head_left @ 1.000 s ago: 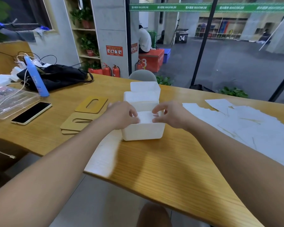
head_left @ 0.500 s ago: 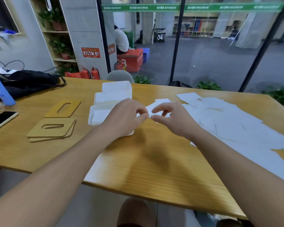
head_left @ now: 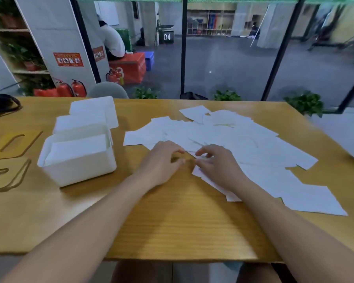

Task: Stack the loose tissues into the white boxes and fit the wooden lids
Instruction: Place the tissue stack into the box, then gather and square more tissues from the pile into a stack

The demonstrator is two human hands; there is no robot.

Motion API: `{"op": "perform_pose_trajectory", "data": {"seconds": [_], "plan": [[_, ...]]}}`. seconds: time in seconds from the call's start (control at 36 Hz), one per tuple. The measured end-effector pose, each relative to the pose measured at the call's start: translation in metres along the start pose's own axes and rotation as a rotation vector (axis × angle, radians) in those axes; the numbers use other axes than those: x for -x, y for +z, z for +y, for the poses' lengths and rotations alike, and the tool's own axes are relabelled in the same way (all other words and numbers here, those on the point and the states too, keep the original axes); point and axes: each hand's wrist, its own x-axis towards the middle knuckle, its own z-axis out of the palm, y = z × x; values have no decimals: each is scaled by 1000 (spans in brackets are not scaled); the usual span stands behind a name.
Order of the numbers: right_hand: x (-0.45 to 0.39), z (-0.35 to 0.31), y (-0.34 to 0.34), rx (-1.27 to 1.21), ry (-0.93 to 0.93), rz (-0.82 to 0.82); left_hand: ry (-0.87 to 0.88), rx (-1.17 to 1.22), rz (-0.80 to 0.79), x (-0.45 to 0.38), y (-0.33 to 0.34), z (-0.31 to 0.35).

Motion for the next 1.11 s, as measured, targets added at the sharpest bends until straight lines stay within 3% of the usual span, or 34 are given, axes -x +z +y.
{"op": "perform_pose_trajectory", "data": {"seconds": [0.25, 0.58, 0.75, 0.89, 1.0, 1.11], "plan": [[-40, 0, 12, 47, -44, -25, -44, -74, 64, -35, 14, -19], [-49, 6, 20, -20, -56, -34, 42, -146, 63, -61, 13, -36], [-43, 0, 20, -59, -45, 6, 89, -36, 87, -43, 1, -35], [-38, -2, 7, -104, -65, 99, 192, -11, -175, -16, -19, -48], [-36, -4, 10, -2, -100, 3, 151, 50, -215, -6, -32, -62], [-34, -6, 19, 41, -119, -102, 48, 135, -71, -14, -25, -62]]}}
